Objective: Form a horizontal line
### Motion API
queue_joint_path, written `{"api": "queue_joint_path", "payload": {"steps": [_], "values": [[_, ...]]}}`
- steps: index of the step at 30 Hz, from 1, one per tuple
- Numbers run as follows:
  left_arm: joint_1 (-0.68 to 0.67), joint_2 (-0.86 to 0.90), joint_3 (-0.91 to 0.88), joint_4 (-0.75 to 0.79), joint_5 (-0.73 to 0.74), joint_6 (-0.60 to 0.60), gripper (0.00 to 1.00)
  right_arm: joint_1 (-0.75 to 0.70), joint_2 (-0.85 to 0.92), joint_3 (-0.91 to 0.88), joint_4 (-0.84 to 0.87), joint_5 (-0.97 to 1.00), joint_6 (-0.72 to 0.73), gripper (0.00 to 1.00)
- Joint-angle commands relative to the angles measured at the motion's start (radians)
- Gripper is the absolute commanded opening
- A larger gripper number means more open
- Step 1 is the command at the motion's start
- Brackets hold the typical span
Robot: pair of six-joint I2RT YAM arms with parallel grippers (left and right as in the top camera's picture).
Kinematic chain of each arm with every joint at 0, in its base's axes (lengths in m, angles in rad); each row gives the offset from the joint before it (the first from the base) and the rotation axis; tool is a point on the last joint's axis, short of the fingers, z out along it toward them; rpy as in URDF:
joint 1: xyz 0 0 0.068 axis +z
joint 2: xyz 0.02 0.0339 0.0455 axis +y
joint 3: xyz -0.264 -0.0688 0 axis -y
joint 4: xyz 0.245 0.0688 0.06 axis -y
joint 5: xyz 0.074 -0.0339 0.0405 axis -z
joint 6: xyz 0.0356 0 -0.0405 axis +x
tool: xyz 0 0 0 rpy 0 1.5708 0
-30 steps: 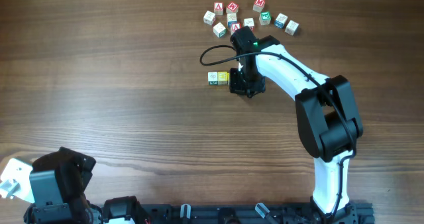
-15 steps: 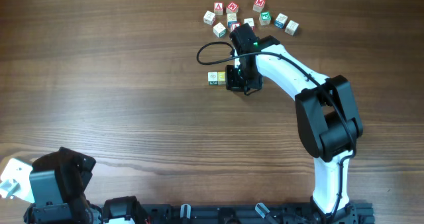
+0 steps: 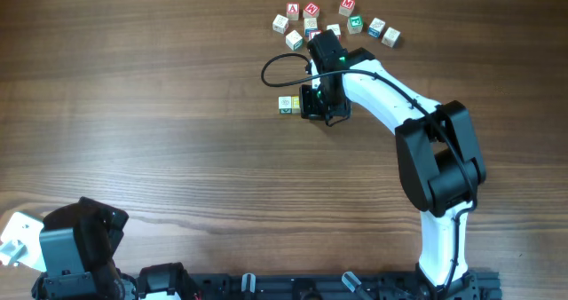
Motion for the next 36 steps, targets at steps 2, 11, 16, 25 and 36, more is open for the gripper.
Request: {"api": "queue_joint_path", "payload": {"steps": [2,11,16,25,36], "values": [[0.008,-0.007,-0.003,0.001,-0.005,-0.013,1.0,0.003,0.005,0.001,-0.025,-0.017,-0.02,0.04],[0.008,-0.007,-0.003,0.001,-0.005,-0.013,1.0,0.003,0.005,0.001,-0.003,-0.016,-0.021,0.04],[0.008,-0.007,-0.003,0.001,-0.005,-0.013,1.0,0.003,0.005,0.001,0.001,-0.017,-0.02,0.04],[0.008,-0.007,-0.003,0.001,-0.005,-0.013,1.0,0.003,0.005,0.001,-0.144,0.207,0.054,0.04],[0.008,-0.007,-0.003,0.001,-0.005,-0.013,1.0,0.003,0.005,0.001,0.025,0.311,0.052,0.04]]}}
